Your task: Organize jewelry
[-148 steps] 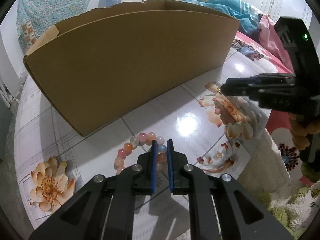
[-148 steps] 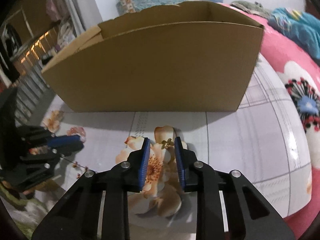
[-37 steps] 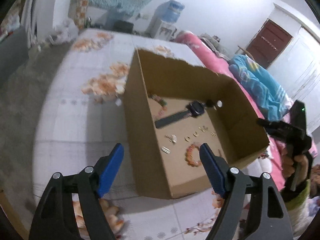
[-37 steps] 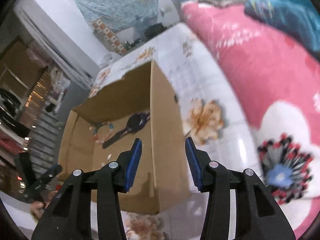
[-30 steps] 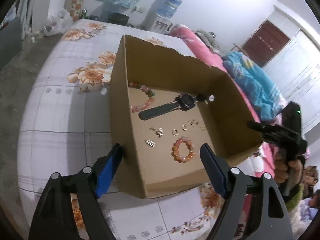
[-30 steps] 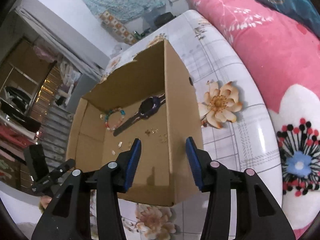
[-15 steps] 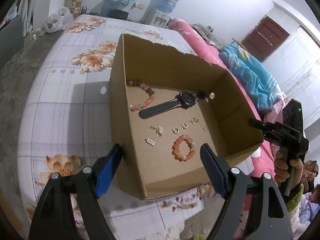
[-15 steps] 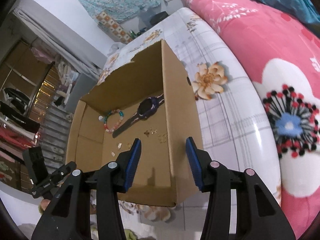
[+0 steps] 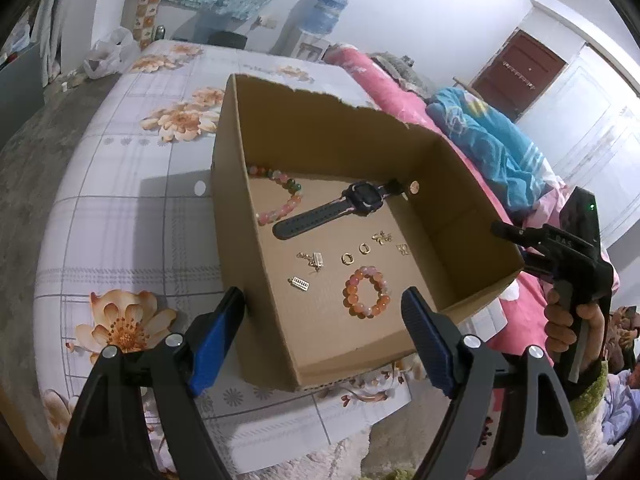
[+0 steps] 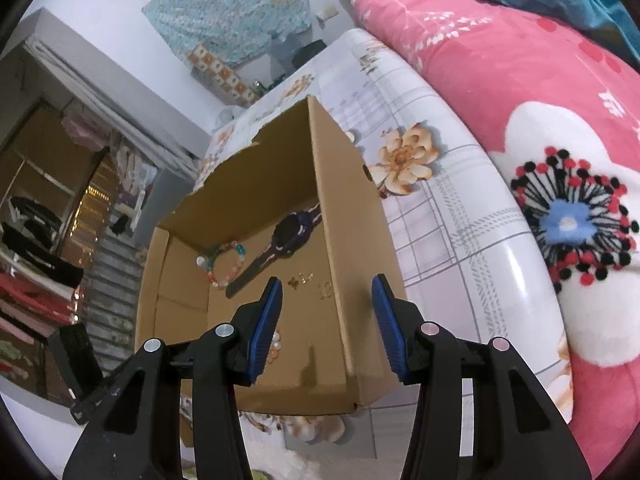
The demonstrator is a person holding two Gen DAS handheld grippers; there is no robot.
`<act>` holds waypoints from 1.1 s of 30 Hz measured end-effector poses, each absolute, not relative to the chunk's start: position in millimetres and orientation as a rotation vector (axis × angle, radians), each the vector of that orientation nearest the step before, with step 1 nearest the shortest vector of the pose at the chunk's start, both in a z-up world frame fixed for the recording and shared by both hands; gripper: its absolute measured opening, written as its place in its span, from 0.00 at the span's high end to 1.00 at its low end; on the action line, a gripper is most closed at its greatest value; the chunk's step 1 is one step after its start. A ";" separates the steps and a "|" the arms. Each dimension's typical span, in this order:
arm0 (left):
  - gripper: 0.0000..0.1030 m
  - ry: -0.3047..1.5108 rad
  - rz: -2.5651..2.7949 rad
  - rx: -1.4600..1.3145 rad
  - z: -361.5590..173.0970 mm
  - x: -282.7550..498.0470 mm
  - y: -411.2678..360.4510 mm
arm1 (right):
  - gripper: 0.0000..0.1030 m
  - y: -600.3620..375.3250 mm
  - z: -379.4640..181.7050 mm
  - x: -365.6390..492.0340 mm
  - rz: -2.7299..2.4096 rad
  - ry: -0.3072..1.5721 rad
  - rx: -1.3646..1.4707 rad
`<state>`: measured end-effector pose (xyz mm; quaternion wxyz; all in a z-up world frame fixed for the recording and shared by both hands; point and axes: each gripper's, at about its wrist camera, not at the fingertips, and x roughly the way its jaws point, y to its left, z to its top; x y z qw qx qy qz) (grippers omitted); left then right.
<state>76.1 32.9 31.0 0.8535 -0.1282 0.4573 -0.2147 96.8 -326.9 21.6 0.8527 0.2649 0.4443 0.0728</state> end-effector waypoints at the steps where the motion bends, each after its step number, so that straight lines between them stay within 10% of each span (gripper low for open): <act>1: 0.24 0.947 -0.441 -0.258 33.3 73.2 34.0 | 0.51 -328.3 22.7 93.8 0.138 0.922 0.557; 13: 0.05 0.705 -0.349 -0.119 80.1 2.9 36.0 | 0.29 -318.3 56.9 1.9 -0.045 0.713 0.413; 33: 0.05 0.737 -0.074 0.026 62.1 -23.7 -21.1 | 0.12 -245.6 39.7 -30.8 -0.015 0.775 0.173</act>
